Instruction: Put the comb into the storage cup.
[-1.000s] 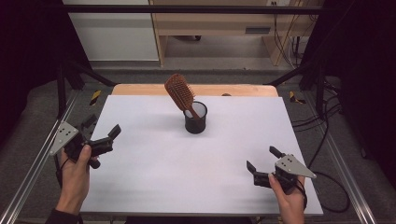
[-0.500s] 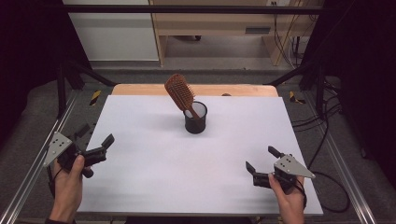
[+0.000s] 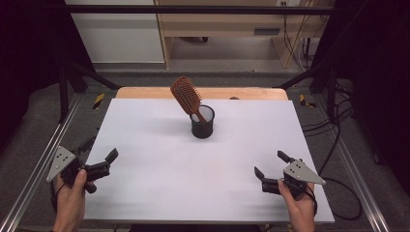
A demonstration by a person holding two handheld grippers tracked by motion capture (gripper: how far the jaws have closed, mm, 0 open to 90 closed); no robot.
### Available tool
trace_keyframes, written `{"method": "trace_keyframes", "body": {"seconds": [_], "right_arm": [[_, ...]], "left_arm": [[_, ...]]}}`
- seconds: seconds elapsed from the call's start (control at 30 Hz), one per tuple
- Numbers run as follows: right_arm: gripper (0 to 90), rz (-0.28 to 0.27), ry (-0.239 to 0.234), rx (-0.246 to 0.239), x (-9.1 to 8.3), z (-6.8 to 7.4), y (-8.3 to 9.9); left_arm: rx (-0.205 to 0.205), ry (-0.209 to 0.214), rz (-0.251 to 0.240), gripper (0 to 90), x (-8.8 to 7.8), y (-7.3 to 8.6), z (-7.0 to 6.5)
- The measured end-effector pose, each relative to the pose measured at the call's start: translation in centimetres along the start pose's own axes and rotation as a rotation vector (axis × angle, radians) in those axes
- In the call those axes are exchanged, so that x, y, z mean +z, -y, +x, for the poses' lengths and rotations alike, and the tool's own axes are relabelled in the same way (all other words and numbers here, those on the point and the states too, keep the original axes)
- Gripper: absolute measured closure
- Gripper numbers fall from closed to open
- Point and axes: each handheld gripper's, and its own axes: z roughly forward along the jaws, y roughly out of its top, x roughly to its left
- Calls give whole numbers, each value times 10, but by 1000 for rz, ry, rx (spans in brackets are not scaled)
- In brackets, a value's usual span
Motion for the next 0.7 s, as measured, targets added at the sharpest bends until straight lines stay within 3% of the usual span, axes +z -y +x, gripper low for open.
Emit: {"method": "trace_keyframes", "body": {"seconds": [0.43, 0.7], "right_arm": [[34, 1, -1, -2, 1, 0, 0], [34, 0, -6, -4, 1, 1, 0]], "left_arm": [[-4, 29, 17, 13, -3, 13, -8], [15, 54, 31, 14, -2, 16, -15]]}}
